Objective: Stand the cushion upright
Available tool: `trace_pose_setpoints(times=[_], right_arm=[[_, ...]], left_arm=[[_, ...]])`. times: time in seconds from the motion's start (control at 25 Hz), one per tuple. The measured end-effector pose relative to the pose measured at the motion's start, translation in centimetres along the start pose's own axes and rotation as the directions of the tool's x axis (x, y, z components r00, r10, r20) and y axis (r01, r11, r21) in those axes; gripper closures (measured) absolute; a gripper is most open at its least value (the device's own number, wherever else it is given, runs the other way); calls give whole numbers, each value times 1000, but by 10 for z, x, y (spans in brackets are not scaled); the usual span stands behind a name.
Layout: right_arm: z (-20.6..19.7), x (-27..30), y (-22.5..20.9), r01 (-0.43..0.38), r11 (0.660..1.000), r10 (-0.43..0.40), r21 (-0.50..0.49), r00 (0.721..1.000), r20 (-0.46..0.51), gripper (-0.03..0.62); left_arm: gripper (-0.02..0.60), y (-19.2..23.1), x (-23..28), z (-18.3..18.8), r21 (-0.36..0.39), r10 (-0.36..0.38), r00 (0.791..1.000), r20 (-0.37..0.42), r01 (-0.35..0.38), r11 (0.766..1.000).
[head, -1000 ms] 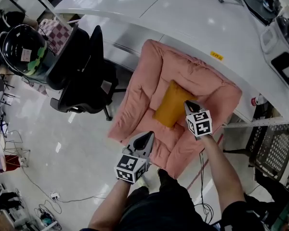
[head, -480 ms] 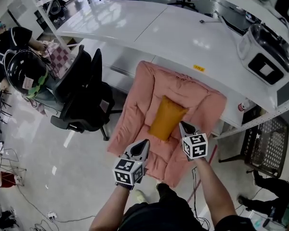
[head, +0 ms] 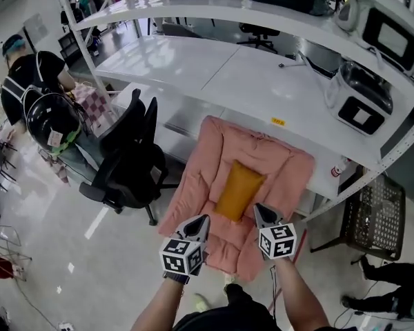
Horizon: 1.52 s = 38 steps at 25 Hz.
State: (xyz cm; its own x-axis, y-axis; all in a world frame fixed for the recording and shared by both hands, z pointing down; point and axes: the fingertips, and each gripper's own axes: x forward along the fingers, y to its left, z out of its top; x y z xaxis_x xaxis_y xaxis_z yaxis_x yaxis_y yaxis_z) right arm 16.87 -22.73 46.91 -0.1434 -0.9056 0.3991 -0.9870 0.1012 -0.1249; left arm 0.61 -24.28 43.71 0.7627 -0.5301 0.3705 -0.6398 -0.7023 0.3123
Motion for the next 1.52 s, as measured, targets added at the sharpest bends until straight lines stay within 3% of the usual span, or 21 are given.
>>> trace_pose_setpoints(times=[0.6, 0.92, 1.52], right_arm=[[40, -99, 74, 42, 999, -40, -14, 989, 145, 589], [68, -137, 90, 73, 997, -63, -32, 970, 233, 589], [103, -162, 119, 97, 995, -86, -18, 942, 323, 591]], left_arm=[[575, -12, -109, 40, 60, 0, 995, 97, -5, 998], [575, 0, -158, 66, 86, 46, 983, 175, -62, 994], [575, 10, -210, 95, 119, 48, 964, 263, -82, 989]])
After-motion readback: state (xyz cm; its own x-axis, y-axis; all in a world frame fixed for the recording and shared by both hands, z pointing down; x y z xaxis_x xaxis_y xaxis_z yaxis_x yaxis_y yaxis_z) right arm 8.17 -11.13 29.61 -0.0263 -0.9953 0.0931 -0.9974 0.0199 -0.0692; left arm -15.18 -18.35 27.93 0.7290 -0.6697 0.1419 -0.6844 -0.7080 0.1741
